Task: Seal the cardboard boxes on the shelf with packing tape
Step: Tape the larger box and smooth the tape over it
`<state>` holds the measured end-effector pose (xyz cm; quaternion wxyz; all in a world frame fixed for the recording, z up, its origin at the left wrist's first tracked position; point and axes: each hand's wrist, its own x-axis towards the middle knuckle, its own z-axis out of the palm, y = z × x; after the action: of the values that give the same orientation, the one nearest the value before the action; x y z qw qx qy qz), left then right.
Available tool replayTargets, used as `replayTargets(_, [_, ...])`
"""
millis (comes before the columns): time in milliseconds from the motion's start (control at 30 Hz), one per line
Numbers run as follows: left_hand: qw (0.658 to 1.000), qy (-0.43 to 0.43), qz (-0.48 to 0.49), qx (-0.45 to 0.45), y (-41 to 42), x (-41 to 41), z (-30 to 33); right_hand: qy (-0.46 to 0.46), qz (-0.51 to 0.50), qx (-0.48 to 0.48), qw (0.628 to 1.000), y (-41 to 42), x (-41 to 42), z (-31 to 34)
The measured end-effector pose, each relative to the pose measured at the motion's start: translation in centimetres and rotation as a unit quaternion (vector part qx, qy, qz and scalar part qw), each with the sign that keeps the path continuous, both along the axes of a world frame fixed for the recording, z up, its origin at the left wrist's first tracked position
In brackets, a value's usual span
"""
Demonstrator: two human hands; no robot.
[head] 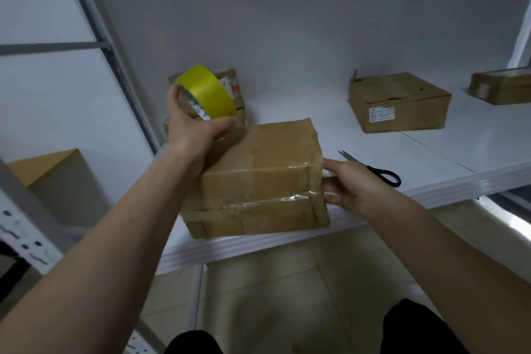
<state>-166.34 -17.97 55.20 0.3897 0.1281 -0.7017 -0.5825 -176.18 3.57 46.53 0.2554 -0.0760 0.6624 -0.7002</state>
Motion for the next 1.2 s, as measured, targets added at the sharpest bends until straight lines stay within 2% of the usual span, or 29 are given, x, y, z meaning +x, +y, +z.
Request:
replayTargets(133, [1.0, 0.015, 0.015, 0.018, -0.8, 0.0, -0.1, -0.03, 0.007, -0.052, 0.998, -0.7, 1.0, 1.5])
replayTargets(300, [0.999, 0.023, 0.013, 0.034, -1.0, 0.1, -0.3, -0.024, -0.016, -0.048, 0.998, -1.3, 3.2, 2.9])
replayTargets(400, [0.996, 0.037, 0.011, 0.074, -1.9, 0.5, -0.1, -0.104, -0.057, -0.055, 0.991, 0.0, 3.5, 2.6])
replayTargets(467, [0.992, 0.048, 0.016, 0.115, -2.7, 0.9, 0.2, -0.153, -0.009, -0.096, 0.983, 0.2, 4.2, 2.3])
replayTargets(533, [0.984, 0.067, 0.018, 0.164, -3.4, 1.5, 0.6, -0.141, 0.03, -0.137, 0.98, -0.6, 5.0, 2.1])
replayTargets(667, [0.971, 0.093, 0.016, 0.221, -3.0, 3.0, 0.8, -0.07, -0.01, -0.224, 0.972, -2.5, 6.0, 3.4])
replayTargets(733, [0.95, 0.137, 0.004, 0.281, -2.4, 3.3, 0.5, -0.022, -0.035, -0.251, 0.967, -3.1, 6.1, 5.5])
replayTargets(833, [0.875, 0.206, -0.04, 0.437, -1.5, 3.0, -0.5, 0.113, -0.083, -0.206, 0.968, -3.8, 6.1, 9.4])
replayTargets(933, [0.821, 0.186, -0.096, 0.531, 0.3, 2.1, -2.2, 0.276, -0.08, -0.094, 0.953, -4.5, 5.8, 13.3])
replayTargets(1000, [0.817, 0.152, -0.112, 0.545, 1.5, 1.5, -2.9, 0.36, -0.085, -0.003, 0.929, -5.0, 5.0, 14.9])
replayTargets(1033, [0.819, 0.142, -0.117, 0.544, 1.7, 1.4, -3.1, 0.372, -0.095, 0.023, 0.923, -5.0, 4.5, 15.4])
replayTargets(1200, [0.871, 0.15, -0.152, 0.443, 0.0, 2.3, -0.7, 0.349, -0.09, 0.102, 0.927, -3.2, 2.7, 15.5])
